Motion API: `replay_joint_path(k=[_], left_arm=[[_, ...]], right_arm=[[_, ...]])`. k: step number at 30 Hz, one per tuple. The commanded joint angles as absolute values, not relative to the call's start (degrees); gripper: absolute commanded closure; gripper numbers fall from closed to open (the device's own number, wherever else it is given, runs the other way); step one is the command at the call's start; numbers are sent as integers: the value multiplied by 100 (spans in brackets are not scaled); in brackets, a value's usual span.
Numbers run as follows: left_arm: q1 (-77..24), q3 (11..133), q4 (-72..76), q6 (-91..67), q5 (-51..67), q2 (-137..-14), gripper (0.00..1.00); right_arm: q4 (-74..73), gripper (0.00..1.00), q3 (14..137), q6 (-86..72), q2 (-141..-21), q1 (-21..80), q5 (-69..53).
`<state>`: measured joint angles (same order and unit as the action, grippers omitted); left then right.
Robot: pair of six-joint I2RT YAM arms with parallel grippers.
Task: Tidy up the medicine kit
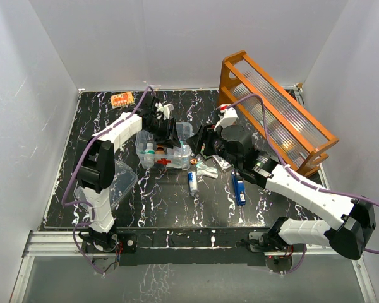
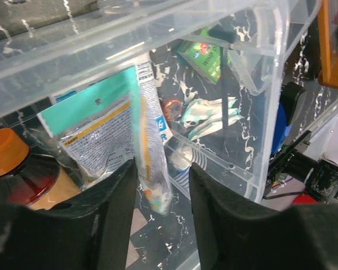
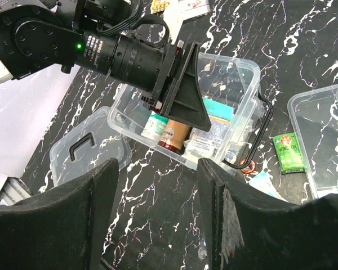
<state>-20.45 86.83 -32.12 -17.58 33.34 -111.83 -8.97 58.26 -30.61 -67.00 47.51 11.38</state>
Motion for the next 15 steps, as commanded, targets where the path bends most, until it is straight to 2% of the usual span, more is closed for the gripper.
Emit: replay_joint_path(k=[1, 11, 15], left_arm=[[-2002, 8718, -3496, -1738, 2921, -11024, 57], [-1996, 8986, -4017, -1678, 1801, -10941, 55], [-2002, 8974, -3965, -1679, 1791, -10823, 55]], right_arm=[[-686, 44, 5779, -3128, -6608, 4726, 1129], [-677, 43, 5758, -3131, -6612, 4724, 1186], [-677, 43, 5740, -3138, -6635, 4728, 1205]])
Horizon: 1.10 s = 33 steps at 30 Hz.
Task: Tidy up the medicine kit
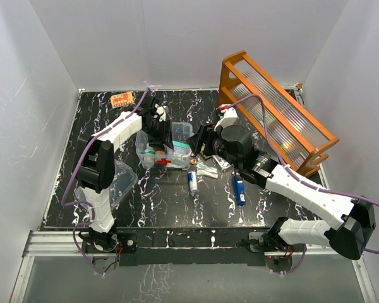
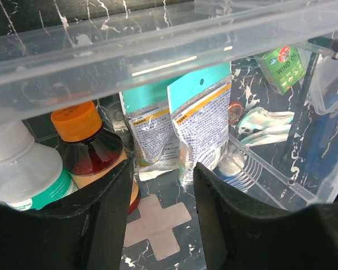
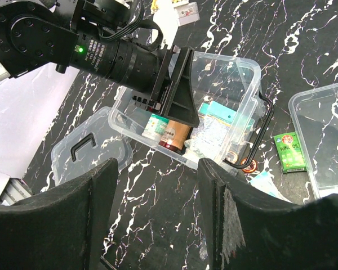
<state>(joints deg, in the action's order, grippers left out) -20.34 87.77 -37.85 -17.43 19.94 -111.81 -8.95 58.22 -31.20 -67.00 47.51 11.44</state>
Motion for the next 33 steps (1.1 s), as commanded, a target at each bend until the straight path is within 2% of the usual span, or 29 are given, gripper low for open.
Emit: replay_joint_path(k=[1, 14, 27, 33], left_arm=[[-1998, 8928, -3902, -1691, 1845, -10779, 55], [-2018, 8439, -3185, -2082, 2629, -10811, 58], [-2118, 8198, -3145, -2047, 2297, -10957, 73], [-2136, 8075, -3102, -1976, 2140, -10933, 83]], right_arm=[[-677, 43, 5739, -3144, -6641, 4724, 1214], [-686, 43, 5703, -3173, -6669, 4724, 1233], [-686, 43, 5649, -3173, -6702, 4728, 1253], [-686, 43, 5640, -3181, -6709, 4728, 1261]])
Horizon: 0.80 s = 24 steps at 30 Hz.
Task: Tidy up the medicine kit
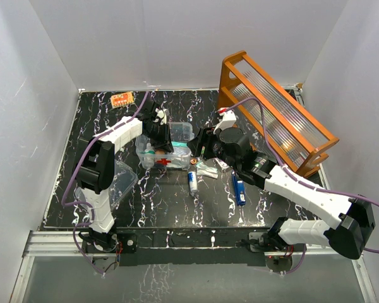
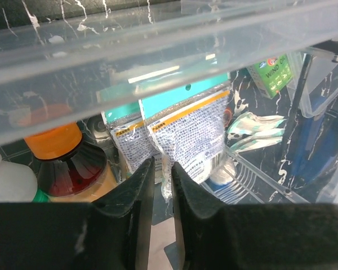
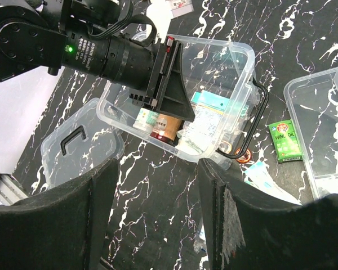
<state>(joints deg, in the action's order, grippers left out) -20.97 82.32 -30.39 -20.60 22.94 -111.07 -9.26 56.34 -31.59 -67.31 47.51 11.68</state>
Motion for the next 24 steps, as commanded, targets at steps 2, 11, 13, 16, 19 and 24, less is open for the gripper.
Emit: replay_joint_path(k=[2, 11, 13, 16, 19, 24], left_arm=[[-2137, 8060, -3121, -1948, 2018, -10916, 84], [-2141, 8159, -3263, -1869, 1774, -10853, 84], [-2139, 8269, -3330, -1836, 1747, -10781, 83], [-2143, 8501, -3506, -1777, 1700, -10680, 81], [-2141, 8679, -3678, -1709, 1647, -10577, 78], [-2140, 8771, -3768, -1703, 1614, -10259, 73]], right_arm=[[-682, 44, 5627, -3182, -6706, 4724, 1266], [-942, 44, 5562, -3164, -6754, 4728, 1337], [-1110, 44, 5506, -3202, -6757, 4728, 1390], [-1379, 43, 5363, -3334, -6720, 4725, 1398], [-1592, 43, 5209, -3432, -6747, 4728, 1251], [-1796, 42, 4920, -3610, -6924, 4777, 937]])
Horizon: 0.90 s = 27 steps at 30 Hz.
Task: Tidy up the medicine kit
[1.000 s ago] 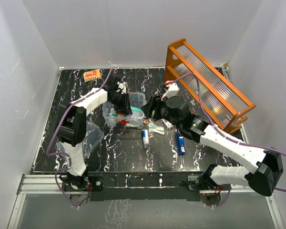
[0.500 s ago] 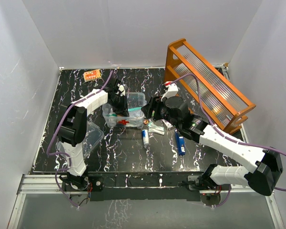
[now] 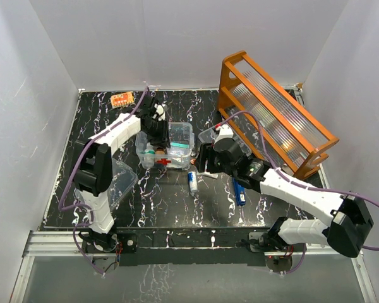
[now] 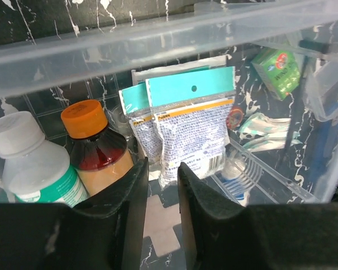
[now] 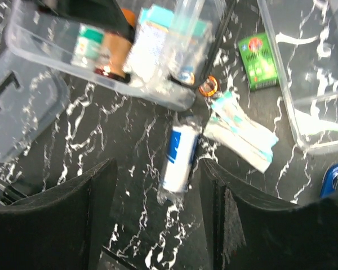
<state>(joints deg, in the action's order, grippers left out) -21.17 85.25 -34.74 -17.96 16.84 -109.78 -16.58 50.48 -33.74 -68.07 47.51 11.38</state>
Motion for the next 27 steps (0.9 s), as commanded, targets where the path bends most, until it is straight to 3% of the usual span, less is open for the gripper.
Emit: replay_joint_path(k=[1, 13, 19, 27], left_arm=[[-2136, 8778, -3786, -1716, 1586, -10186, 72], [-2112, 7901, -3286, -2275, 795, -8386, 56], [-2097, 7306, -3004, -2498, 513, -7469, 47], [-2093, 7039, -2892, -2707, 633, -7098, 44]], right_arm=[[-1797, 42, 4868, -3669, -6974, 4812, 926], [-1576, 38, 4822, -4063, -8136, 5388, 1027], [-1316, 44, 4901, -4062, -8562, 5414, 1163], [-905, 56, 4755, -3918, -8879, 5414, 1223]])
